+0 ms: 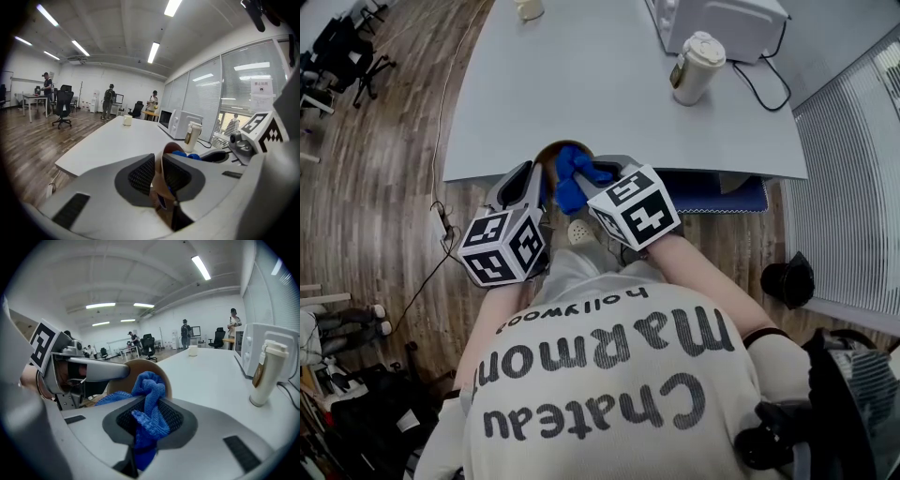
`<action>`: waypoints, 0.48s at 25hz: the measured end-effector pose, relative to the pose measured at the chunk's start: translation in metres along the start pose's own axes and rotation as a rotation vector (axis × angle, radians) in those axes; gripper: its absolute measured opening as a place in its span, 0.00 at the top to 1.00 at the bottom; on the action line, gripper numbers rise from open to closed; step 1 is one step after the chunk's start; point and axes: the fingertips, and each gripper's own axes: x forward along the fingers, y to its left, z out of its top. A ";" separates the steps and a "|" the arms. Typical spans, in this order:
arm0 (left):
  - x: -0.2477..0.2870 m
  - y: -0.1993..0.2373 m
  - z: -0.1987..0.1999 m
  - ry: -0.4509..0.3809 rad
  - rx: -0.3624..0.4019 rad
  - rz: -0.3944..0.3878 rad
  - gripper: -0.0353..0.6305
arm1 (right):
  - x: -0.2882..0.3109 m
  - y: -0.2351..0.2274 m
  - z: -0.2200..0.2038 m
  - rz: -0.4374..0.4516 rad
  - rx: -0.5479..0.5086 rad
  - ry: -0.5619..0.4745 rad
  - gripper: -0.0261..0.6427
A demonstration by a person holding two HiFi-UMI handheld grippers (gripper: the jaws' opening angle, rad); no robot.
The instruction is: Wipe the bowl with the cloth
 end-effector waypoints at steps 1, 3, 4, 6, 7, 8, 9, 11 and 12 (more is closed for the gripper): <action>-0.001 0.000 0.001 0.001 0.005 -0.001 0.86 | -0.002 -0.004 0.001 -0.010 0.007 -0.006 0.86; -0.002 -0.001 0.002 0.002 0.017 -0.008 0.86 | -0.005 -0.009 0.002 -0.023 0.020 -0.019 0.86; -0.002 -0.002 0.003 0.003 0.022 -0.014 0.86 | -0.006 -0.010 0.003 -0.027 0.027 -0.025 0.86; -0.002 -0.003 0.004 0.006 0.029 -0.024 0.85 | -0.007 -0.012 0.005 -0.038 0.032 -0.033 0.86; -0.002 -0.003 0.004 0.010 0.030 -0.027 0.85 | -0.008 -0.012 0.005 -0.045 0.031 -0.033 0.86; -0.001 -0.003 0.003 0.015 0.028 -0.030 0.85 | -0.008 -0.012 0.005 -0.050 0.033 -0.030 0.86; -0.001 -0.003 0.002 0.020 0.027 -0.031 0.85 | -0.009 -0.012 0.005 -0.051 0.042 -0.027 0.86; 0.002 -0.010 0.002 0.024 0.038 -0.036 0.86 | -0.012 -0.009 0.006 -0.011 0.095 -0.037 0.86; 0.004 -0.015 0.002 0.022 0.044 -0.043 0.86 | -0.014 -0.005 0.009 0.033 0.143 -0.060 0.86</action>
